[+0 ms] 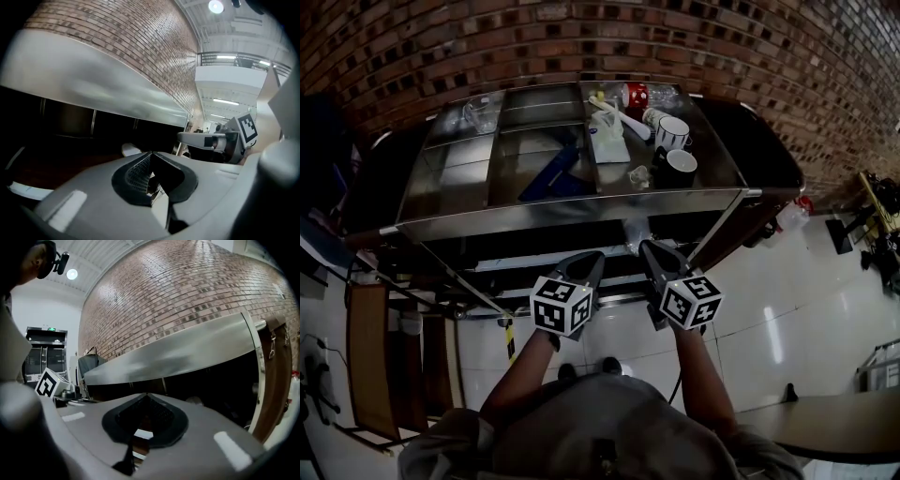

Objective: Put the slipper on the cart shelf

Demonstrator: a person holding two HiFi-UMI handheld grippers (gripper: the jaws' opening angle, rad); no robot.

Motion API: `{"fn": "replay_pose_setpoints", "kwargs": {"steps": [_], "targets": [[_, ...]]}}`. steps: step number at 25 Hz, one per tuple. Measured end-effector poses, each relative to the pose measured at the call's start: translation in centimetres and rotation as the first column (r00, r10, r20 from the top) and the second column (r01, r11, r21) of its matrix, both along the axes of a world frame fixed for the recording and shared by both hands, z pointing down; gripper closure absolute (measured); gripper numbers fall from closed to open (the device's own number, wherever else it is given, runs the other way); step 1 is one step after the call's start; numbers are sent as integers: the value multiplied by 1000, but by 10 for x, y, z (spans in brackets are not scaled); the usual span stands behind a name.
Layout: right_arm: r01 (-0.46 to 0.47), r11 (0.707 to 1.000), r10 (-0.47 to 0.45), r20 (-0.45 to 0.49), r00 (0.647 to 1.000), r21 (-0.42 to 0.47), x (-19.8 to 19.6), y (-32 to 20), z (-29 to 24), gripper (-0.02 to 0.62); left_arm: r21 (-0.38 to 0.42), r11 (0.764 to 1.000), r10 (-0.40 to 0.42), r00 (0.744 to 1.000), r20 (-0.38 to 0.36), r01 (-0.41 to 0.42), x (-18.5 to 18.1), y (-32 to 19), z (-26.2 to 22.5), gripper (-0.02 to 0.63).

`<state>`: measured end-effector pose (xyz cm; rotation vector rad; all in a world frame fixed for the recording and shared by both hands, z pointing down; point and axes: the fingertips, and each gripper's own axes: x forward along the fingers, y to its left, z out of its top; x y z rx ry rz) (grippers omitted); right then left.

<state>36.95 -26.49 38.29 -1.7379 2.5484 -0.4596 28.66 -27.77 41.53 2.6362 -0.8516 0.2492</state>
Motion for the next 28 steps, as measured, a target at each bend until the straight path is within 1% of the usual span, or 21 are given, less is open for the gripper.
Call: {"fn": "replay_pose_setpoints", "kwargs": {"steps": [7,28], "targets": [[17,1000,-17,-27,999,4,-7,2,-1,592,13,1000,3,1000,-4,-3,-4,-2,-8,598],[40,999,-40,-31,999,6,-8,-1,2,592,13,1000,-1,1000,-8,1,-2,-4,-8,598]]}}
